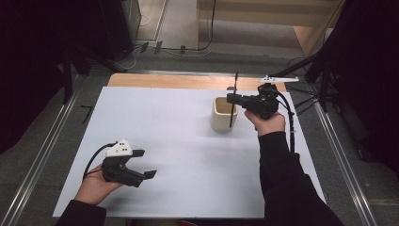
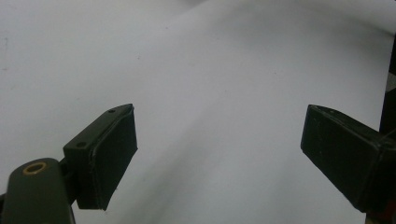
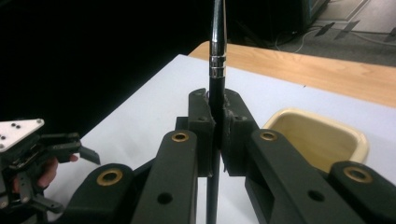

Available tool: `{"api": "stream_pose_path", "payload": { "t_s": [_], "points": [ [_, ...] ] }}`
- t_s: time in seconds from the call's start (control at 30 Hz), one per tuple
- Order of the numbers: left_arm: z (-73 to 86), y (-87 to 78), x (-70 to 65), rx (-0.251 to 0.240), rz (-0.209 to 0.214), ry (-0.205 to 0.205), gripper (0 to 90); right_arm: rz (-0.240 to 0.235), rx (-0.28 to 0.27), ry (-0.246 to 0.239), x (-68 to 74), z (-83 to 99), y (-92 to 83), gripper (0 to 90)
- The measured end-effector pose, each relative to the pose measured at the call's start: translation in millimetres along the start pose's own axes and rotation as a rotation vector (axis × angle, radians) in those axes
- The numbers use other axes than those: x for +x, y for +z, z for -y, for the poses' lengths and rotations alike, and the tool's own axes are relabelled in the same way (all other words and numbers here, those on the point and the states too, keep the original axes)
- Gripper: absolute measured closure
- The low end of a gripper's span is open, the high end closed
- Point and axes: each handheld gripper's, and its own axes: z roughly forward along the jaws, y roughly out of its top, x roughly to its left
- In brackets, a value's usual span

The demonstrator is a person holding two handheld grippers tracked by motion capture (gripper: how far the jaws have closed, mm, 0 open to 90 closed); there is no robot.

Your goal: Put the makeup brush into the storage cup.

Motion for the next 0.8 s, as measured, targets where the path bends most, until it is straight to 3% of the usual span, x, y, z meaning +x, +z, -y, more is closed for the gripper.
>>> {"api": "stream_pose_path", "payload": {
  "t_s": [0.4,0.8],
  "points": [
    [0.0,0.4,0.4,0.000,0.007,0.003,10.9,0.038,-0.014,0.008,-9.7,-25.6,2.1,85.7],
    [-0.1,0.5,-0.1,-0.003,0.015,0.000,10.9,0.082,-0.028,0.008,-21.4,-39.8,10.7,85.7]
  ]
}}
